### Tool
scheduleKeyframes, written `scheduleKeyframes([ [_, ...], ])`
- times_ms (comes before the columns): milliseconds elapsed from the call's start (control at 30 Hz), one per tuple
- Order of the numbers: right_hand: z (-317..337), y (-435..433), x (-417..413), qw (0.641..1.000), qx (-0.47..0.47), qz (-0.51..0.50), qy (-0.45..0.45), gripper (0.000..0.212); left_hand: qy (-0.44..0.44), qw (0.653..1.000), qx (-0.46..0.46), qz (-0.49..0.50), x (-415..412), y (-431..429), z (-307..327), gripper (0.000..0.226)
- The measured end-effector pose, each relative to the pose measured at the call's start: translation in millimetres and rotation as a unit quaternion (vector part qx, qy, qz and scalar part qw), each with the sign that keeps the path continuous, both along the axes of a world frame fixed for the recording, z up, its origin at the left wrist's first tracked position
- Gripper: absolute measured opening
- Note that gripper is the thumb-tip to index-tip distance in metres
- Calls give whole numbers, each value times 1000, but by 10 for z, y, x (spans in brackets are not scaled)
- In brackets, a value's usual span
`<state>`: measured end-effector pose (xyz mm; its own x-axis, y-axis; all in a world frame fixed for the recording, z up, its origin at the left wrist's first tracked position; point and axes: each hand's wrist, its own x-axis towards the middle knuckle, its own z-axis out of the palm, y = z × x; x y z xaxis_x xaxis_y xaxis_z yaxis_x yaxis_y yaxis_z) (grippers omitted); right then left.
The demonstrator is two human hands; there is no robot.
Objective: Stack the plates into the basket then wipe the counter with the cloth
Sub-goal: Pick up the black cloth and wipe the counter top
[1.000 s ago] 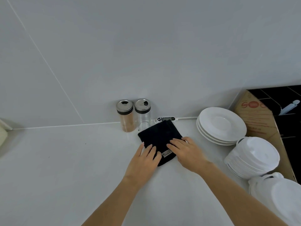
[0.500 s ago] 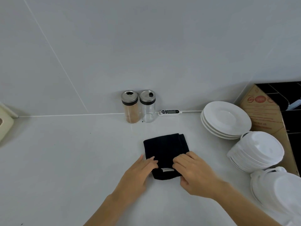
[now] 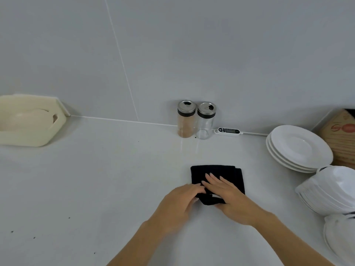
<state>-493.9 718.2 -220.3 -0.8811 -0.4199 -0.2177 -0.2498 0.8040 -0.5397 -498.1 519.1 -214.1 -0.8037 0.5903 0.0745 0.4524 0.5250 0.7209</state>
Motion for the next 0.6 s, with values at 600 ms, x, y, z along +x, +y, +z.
scheduleKeyframes([
  [600, 743, -1111, 923, 604, -631, -467, -139, 30, 0, 945, 155, 288, 361, -2110, 624, 28],
])
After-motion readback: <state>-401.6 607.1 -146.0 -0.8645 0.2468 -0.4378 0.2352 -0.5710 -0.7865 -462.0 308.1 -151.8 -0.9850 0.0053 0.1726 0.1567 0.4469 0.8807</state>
